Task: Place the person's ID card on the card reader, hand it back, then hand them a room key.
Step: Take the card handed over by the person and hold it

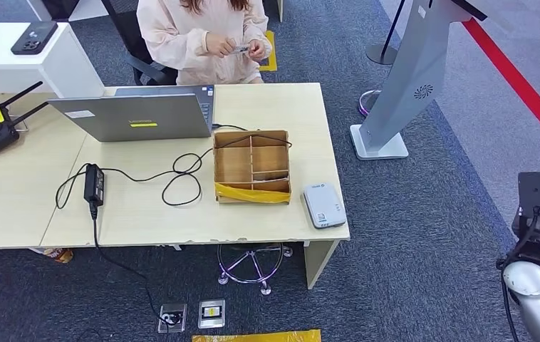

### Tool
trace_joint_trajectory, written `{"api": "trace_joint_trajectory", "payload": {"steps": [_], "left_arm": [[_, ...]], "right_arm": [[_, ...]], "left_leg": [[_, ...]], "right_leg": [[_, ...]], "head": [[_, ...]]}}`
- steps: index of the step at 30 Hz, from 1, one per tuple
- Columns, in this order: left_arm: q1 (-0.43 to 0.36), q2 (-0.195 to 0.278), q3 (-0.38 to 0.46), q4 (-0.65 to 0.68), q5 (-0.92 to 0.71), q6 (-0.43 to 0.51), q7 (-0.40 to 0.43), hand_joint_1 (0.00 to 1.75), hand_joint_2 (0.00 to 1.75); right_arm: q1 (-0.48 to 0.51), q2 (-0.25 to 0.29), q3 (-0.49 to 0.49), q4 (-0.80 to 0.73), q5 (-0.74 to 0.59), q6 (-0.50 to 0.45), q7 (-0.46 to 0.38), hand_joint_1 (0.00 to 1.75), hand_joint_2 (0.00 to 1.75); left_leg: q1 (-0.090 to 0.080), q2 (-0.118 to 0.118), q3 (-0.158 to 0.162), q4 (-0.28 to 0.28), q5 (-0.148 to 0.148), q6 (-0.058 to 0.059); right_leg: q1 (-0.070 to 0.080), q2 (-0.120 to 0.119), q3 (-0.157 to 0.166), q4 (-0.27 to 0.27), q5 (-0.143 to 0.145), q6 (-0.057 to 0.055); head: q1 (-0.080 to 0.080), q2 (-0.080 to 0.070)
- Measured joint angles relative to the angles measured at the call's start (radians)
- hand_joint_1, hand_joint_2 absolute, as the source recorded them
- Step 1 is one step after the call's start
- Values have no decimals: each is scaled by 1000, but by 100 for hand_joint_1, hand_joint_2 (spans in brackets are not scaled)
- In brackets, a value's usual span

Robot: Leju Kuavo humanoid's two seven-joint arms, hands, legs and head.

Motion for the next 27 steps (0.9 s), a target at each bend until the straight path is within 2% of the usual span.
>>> {"api": "trace_joint_trajectory", "payload": {"steps": [4, 6, 10, 13, 18, 24, 27], "left_arm": [[-6, 3, -11, 0, -2, -6, -3, 0, 0], [-8, 4, -18, 0, -6, -7, -3, 0, 0], [-7, 5, -31, 0, -10, -6, -4, 0, 0], [-7, 8, -45, 0, -25, -9, -4, 0, 0], [-24, 11, -69, -2, -46, -18, -2, 0, 0], [-35, 13, -84, -5, -57, -18, 7, 0, 0], [-36, 14, -89, -5, -57, -18, 8, 0, 0]], "right_arm": [[-170, -4, 118, -104, 90, 102, 33, 0, 0], [-249, 4, 191, -138, 140, 122, 60, 0, 0], [-331, 12, 299, -188, 178, 131, 89, 0, 0], [-400, 19, 388, -212, 275, 203, 127, 0, 0], [-560, 78, 580, -218, 343, 328, 192, 0, 0], [-672, 152, 730, -152, 350, 352, 190, 0, 0], [-695, 173, 769, -120, 350, 350, 182, 0, 131]], "left_leg": [[0, 4, 1, 0, 1, 0], [0, 0, 2, 0, 2, 0], [1, -7, -1, 0, 3, -1], [0, -5, -3, 0, 3, -1], [1, -4, -3, 0, 4, -1], [2, -5, -3, 0, 4, -2], [2, -5, -4, 0, 4, -2]], "right_leg": [[0, 4, -2, 1, 1, 0], [0, 1, -1, 1, 1, 1], [1, -7, -1, 1, 1, 0], [0, -4, -3, 1, 1, 0], [1, -3, -4, 1, 1, 0], [2, -4, -4, 1, 1, 0], [2, -4, -4, 1, 1, 0]], "head": [[0, 0], [0, 0], [0, 0], [0, 0], [0, 0], [0, 0], [0, 0]]}}
